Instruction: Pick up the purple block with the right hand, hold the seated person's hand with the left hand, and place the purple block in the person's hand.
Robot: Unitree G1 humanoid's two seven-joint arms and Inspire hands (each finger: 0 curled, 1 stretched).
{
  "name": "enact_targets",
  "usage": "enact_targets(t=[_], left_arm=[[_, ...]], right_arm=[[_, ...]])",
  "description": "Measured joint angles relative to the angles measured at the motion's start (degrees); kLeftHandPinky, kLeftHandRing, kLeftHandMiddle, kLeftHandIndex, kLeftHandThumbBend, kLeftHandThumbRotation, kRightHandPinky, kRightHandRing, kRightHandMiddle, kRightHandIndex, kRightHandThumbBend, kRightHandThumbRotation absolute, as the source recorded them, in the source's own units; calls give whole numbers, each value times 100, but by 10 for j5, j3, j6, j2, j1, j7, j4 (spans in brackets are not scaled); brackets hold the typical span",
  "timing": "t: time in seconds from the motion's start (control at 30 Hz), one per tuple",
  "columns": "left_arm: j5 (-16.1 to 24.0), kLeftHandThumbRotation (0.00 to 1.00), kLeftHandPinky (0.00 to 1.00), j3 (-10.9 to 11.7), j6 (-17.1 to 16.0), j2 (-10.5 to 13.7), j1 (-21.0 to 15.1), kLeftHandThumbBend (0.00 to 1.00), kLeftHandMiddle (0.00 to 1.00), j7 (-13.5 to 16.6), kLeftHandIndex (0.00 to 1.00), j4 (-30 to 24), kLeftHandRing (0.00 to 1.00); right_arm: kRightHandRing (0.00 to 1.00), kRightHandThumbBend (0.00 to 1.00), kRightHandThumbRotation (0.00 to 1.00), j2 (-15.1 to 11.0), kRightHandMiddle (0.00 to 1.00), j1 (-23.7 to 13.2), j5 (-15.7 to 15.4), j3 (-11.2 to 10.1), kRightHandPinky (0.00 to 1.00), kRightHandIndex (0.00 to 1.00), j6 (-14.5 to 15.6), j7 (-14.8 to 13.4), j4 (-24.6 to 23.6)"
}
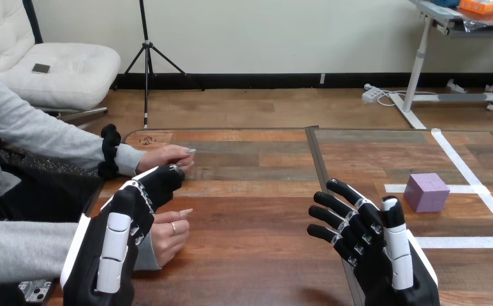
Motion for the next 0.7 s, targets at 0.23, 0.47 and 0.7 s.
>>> enact_targets(t=[0.23,0.47,0.7], left_arm=[[-1,100,84,0,2,1,7,61,78,-11,74,-1,80],[-2,100,85,-1,12,3,18,60,78,-21,74,-1,80],[-2,100,85,0,19,5,25,58,77,-28,73,-1,80]], right_arm=[[83,83,87,-3,82,3,-5,0,80,82,0,2,-1],[84,84,86,-20,83,4,-14,-1,81,84,-2,15,0],[82,82,84,-50,83,-17,-27,-15,80,84,-34,44,30]])
